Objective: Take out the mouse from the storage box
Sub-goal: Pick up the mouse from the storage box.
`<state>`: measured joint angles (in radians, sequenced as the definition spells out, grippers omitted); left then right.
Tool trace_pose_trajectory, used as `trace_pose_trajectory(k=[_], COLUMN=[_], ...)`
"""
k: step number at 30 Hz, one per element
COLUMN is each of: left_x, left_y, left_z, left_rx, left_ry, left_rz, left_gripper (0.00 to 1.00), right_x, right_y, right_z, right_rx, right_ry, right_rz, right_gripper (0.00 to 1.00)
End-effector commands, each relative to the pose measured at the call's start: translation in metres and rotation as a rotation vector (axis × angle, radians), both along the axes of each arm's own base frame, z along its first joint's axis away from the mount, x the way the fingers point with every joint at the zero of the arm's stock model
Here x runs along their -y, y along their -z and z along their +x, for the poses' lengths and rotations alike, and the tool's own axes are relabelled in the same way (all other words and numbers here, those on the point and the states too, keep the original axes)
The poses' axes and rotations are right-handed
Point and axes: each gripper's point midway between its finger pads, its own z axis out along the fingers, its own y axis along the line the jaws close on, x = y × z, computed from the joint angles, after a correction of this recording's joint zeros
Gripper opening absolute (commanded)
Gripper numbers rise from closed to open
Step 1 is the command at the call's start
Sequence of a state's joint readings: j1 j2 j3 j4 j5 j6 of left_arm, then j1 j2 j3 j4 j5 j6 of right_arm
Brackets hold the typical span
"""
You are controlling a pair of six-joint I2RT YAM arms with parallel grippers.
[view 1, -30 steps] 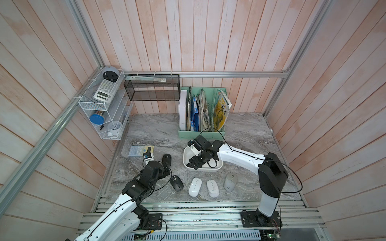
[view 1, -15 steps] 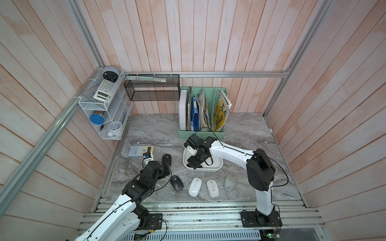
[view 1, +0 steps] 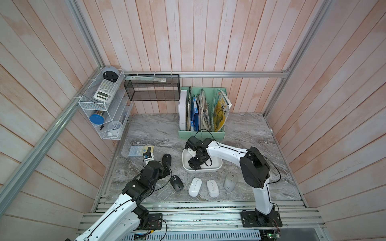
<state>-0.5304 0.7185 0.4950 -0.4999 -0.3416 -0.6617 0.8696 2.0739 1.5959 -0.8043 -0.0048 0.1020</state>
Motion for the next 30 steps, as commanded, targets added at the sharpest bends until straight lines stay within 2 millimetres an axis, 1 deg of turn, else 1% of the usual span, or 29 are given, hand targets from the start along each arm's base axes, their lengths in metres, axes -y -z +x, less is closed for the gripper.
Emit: trace_pose_trajectory(k=[1,6,12,16,19,23,30], left_x=[-0.003,-0.003,-0.004,-0.004,-0.005,-0.005,-0.003], left_y=[0.002,0.002,0.002,0.003,0.002,0.001,0.001], left_z=[0.002,0.003,0.002,0.002,0.002,0.002,0.002], left_rx=[0.006,0.008,0.007,0.006,0.008,0.011,0.013], left_ry=[-0.007,-0.011,-0.011,-0.014,-0.017,-0.017,-0.006], left_rz=[0.017,0.019,0.021,0.021,0.02,0.018,0.015], left_gripper=[1.0,1.0,1.0,1.0,1.0,1.0,1.0], right_x=[0.002,-0.002,0.003,0.007,0.007,0.009,0.017], right_y=[0.009,0.008,0.006,0.001,-0.006,-0.02,-0.06], right_z=[0.004,0.009,0.016,0.018,0.019,0.023,0.026], right_rx=[0.011,0.031,0.071,0.092,0.112,0.148,0.225], right_ry=[0.015,0.036,0.062,0.074,0.082,0.1,0.128], right_rz=[-0.019,-0.002,-0.025,-0.028,-0.016,-0.005,0.035], right_gripper=[0.7,0.58,0.44,0.37,0.32,0.27,0.25])
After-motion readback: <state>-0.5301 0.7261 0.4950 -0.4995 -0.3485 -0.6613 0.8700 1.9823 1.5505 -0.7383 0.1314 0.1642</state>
